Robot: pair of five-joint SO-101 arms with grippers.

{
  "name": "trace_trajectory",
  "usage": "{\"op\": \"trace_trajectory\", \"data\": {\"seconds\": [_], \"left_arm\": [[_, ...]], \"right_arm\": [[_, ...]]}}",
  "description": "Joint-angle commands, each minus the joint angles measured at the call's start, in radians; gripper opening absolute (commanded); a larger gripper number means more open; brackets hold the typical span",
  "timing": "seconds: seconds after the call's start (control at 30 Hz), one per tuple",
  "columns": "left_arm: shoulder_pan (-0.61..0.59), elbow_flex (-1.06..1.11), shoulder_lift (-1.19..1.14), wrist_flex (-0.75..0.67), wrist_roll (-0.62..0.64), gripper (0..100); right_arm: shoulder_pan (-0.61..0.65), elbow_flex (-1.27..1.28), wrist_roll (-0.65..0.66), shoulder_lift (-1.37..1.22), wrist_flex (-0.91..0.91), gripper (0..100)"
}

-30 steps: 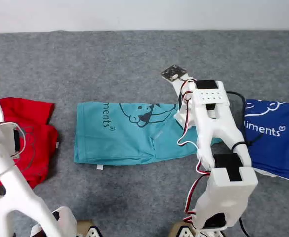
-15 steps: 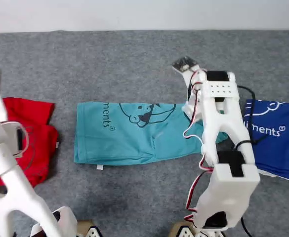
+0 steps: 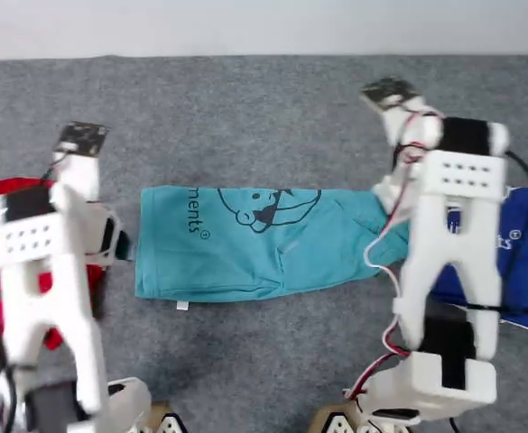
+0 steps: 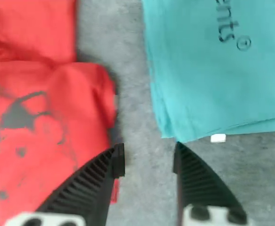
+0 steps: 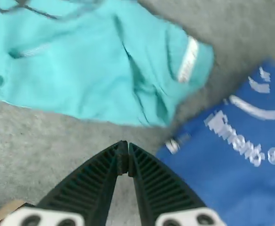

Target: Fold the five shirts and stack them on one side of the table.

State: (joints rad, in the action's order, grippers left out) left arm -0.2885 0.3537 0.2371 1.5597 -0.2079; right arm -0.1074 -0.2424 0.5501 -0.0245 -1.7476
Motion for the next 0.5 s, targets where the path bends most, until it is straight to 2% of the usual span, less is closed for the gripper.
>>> {"op": "trace_trajectory", "data": {"seconds": [0.0, 0.2, 0.47], "left_arm": [[0.052, -0.104, -0.166, -0.018, 0.034, 20], [0.072, -0.335, -0.456, 0.005, 0.032, 20], [0.071, -0.674, -0.784, 0.104, 0.035, 23]], "right_arm": [[-0.093, -0.049, 0.009, 0.067, -0.041, 1.1], [-0.179, -0.049, 0.005, 0.068, -0.042, 1.1], [-0.243, -0.049, 0.005, 0.068, -0.044, 1.1]]}}
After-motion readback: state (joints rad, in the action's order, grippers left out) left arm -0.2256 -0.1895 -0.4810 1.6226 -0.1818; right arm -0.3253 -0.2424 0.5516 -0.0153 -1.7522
